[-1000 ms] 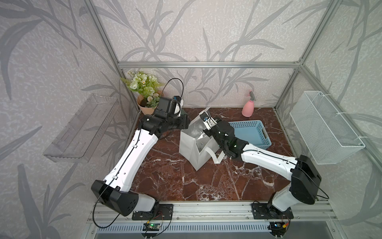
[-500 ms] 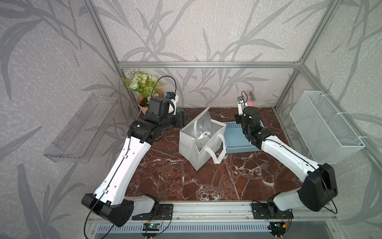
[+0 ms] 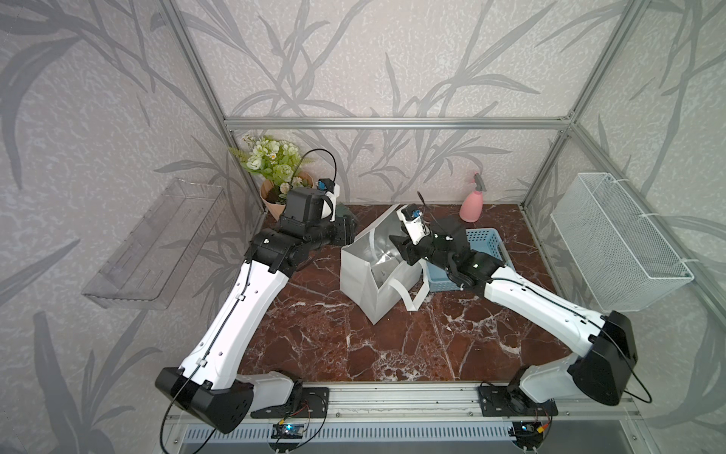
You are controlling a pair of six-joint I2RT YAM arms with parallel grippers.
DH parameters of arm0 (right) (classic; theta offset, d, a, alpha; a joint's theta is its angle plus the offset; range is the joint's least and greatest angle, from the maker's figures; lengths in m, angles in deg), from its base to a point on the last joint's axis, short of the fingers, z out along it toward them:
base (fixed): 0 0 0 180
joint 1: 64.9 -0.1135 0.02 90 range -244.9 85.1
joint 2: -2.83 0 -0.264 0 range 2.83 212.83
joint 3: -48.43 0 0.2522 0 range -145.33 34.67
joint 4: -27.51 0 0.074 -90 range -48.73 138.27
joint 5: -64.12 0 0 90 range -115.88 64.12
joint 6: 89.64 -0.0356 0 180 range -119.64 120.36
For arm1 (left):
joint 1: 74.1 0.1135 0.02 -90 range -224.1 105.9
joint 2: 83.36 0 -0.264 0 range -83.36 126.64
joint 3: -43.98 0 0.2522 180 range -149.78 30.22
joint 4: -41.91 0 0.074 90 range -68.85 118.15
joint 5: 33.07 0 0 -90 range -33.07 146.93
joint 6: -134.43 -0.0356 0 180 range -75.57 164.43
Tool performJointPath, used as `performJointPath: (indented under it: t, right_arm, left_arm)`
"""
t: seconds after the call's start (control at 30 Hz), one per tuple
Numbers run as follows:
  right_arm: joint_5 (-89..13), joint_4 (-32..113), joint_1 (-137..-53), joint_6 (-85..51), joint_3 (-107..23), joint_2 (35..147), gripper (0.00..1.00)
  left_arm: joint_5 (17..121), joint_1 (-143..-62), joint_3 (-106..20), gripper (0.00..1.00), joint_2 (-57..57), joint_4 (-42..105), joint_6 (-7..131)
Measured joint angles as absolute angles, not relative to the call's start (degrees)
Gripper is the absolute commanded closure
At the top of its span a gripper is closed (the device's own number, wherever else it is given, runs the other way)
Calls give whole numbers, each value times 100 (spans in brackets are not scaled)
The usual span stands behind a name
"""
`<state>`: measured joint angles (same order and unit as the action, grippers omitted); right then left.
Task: Place the ice pack in the delivery bag
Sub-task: Tear off the adhesive seal from the delivery bag.
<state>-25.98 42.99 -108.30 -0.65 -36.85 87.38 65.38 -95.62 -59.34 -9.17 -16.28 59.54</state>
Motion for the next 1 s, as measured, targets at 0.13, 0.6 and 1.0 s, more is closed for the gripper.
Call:
performJointPath:
  t: [0.13, 0.6, 1.0]
  right_arm:
    - [-2914, 4323, -10917, -419, -3913, 9188, 51]
    - [-3286, 4286, -10948, -819, -4435, 9934, 59]
    - [-2936, 4295, -10944, -756, -4667, 10200, 100]
  left_arm:
    - [6536, -9562, -5917, 35, -926, -1628, 5954]
    - [6531, -9562, -5914, 35, -945, -1632, 5954]
    - [6531, -9547, -5914, 35, -945, -1632, 5948]
